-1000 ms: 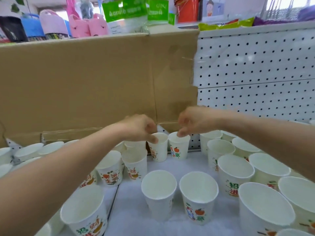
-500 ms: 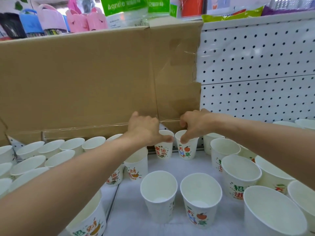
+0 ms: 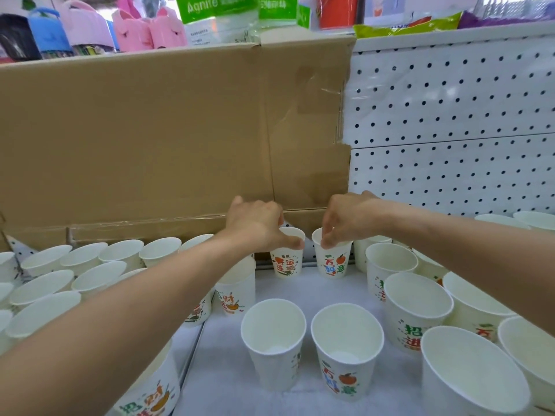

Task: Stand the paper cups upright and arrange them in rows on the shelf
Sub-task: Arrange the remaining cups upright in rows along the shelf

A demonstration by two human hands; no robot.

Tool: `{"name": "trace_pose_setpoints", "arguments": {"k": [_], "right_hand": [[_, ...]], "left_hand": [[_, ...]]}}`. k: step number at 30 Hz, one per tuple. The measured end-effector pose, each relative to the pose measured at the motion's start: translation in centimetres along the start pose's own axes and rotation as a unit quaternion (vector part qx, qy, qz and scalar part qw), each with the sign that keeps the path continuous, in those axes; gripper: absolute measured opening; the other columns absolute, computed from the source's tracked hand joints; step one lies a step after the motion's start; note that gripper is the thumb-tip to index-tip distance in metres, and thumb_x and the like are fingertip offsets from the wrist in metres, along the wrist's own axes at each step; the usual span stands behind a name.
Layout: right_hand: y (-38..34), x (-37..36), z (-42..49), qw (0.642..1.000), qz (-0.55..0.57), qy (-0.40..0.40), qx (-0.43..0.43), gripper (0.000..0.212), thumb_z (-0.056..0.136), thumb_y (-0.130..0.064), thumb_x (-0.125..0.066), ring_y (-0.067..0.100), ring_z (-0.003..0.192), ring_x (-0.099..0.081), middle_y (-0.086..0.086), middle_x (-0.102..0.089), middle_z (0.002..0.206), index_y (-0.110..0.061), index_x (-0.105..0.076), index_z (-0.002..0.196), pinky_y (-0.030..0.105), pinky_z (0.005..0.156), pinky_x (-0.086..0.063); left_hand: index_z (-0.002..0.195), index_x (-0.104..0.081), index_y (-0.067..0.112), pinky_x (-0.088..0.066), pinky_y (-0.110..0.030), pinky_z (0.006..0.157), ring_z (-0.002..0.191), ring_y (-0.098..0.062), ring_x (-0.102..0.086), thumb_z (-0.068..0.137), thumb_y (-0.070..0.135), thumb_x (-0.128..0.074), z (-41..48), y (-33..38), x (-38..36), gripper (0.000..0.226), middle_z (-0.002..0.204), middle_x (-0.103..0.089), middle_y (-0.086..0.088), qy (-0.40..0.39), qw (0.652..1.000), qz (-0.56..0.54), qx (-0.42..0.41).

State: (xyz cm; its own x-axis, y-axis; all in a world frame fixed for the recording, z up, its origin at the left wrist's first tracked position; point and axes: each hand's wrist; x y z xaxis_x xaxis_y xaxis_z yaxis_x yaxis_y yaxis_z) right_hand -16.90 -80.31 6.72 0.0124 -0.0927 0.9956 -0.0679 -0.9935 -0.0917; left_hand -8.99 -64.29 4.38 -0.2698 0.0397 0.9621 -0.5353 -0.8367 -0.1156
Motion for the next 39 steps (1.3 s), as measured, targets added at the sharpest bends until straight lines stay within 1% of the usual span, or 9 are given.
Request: {"name": "trace_pose_setpoints", "arguments": {"k": [6, 13, 17, 20, 23, 26, 28, 35, 39], "right_hand": [[0.3, -0.2, -0.3, 1.0, 0.009, 0.006, 0.006, 0.017, 0.082, -0.033, -0.07, 0.015, 0.1, -0.06, -0.009, -0.071, 0.103, -0.027, -0.075, 0.097, 0.033, 0.088, -0.041], [0.7, -1.0, -0.4, 0.999, -0.009, 0.031, 0.027, 0.02, 0.082, -0.044, -0.069, 0.014, 0.101, -0.059, -0.012, -0.07, 0.105, -0.031, -0.074, 0.096, 0.033, 0.087, -0.034], [0.7, 0.0, -2.3, 0.991, 0.073, 0.063, 0.096, 0.02, 0.085, -0.048, -0.067, 0.008, 0.1, -0.061, -0.018, -0.068, 0.1, -0.035, -0.071, 0.099, 0.03, 0.088, -0.046], [0.1, 1.5, -5.8, 0.972, 0.137, -0.034, 0.188, 0.027, 0.079, -0.05, -0.072, -0.006, 0.092, -0.06, -0.023, -0.068, 0.097, -0.039, -0.071, 0.103, 0.013, 0.074, -0.046], [-1.1, 2.0, -9.3, 0.965, 0.083, -0.139, 0.208, 0.059, 0.065, -0.065, -0.071, -0.011, 0.101, -0.053, -0.029, -0.059, 0.112, -0.047, -0.058, 0.121, 0.012, 0.086, -0.044], [-2.6, 0.8, -11.6, 0.971, -0.011, -0.15, 0.186, 0.078, 0.061, -0.078, -0.064, -0.002, 0.107, -0.049, -0.027, -0.05, 0.113, -0.051, -0.039, 0.13, 0.027, 0.093, -0.044], [-3.3, -0.2, -11.8, 0.973, -0.076, -0.114, 0.185, 0.081, 0.061, -0.083, -0.06, 0.007, 0.105, -0.048, -0.023, -0.048, 0.108, -0.05, -0.034, 0.13, 0.033, 0.092, -0.045], [-2.4, -0.7, -8.3, 0.982, -0.022, -0.064, 0.174, 0.075, 0.072, -0.043, -0.078, 0.012, 0.108, -0.053, -0.013, -0.055, 0.118, -0.033, -0.038, 0.134, 0.034, 0.093, -0.048], [-1.5, -0.7, -6.5, 0.986, 0.041, -0.076, 0.143, 0.081, 0.072, -0.028, -0.082, 0.013, 0.115, -0.052, -0.011, -0.054, 0.127, -0.029, -0.037, 0.139, 0.031, 0.097, -0.047]], "left_hand": [[0.095, -0.061, 0.026, -0.03, -0.038, 0.087, 0.088, -0.017, -0.056, 0.068, 0.086, -0.048, 0.1, 1.1, 0.0, 0.067, 0.092, -0.064, 0.006, 0.004, 1.0, 0.018, 0.014], [0.099, -0.061, 0.027, -0.031, -0.038, 0.088, 0.092, -0.016, -0.056, 0.067, 0.088, -0.045, -0.2, 1.5, 0.2, 0.07, 0.096, -0.065, 0.007, 0.001, 1.0, 0.012, 0.023], [0.115, -0.06, 0.031, -0.037, -0.038, 0.099, 0.103, -0.011, -0.057, 0.076, 0.079, -0.047, -3.2, 0.2, 2.9, 0.063, 0.111, -0.064, 0.012, -0.008, 0.988, -0.154, -0.019], [0.114, -0.063, 0.033, -0.048, -0.022, 0.084, 0.092, 0.004, -0.06, 0.075, 0.068, -0.059, -8.0, -1.4, 5.6, 0.053, 0.102, -0.066, 0.017, -0.084, 0.953, -0.27, -0.107], [0.119, -0.057, 0.039, -0.041, -0.007, 0.071, 0.09, 0.018, -0.051, 0.065, 0.072, -0.064, -12.4, -1.7, 6.8, 0.064, 0.106, -0.059, 0.027, -0.176, 0.955, -0.208, -0.114], [0.128, -0.048, 0.042, -0.044, -0.02, 0.081, 0.098, 0.005, -0.05, 0.057, 0.085, -0.058, -13.9, -0.7, 6.1, 0.084, 0.115, -0.052, 0.026, -0.191, 0.972, -0.084, -0.106], [0.127, -0.047, 0.041, -0.046, -0.027, 0.08, 0.096, -0.003, -0.05, 0.058, 0.087, -0.057, -13.8, 0.1, 5.4, 0.083, 0.114, -0.054, 0.022, -0.187, 0.975, -0.045, -0.11], [0.126, -0.049, 0.035, -0.05, -0.036, 0.087, 0.101, -0.011, -0.054, 0.069, 0.047, -0.079, -10.0, 0.2, 4.6, 0.065, 0.114, -0.057, 0.013, -0.174, 0.97, -0.087, -0.146], [0.133, -0.04, 0.034, -0.046, -0.033, 0.097, 0.11, -0.007, -0.05, 0.072, 0.026, -0.081, -8.6, 0.0, 4.0, 0.074, 0.126, -0.051, 0.018, -0.188, 0.963, -0.142, -0.132]]}}
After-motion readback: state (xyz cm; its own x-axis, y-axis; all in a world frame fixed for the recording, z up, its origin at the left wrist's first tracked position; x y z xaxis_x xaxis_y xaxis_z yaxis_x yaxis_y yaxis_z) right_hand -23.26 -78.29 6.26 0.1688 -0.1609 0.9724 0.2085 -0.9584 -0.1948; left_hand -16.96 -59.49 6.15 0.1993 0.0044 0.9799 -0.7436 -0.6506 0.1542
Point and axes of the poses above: each hand's wrist, its own z-axis towards the middle knuckle, its own x-axis out of the back of the hand, y = z × x
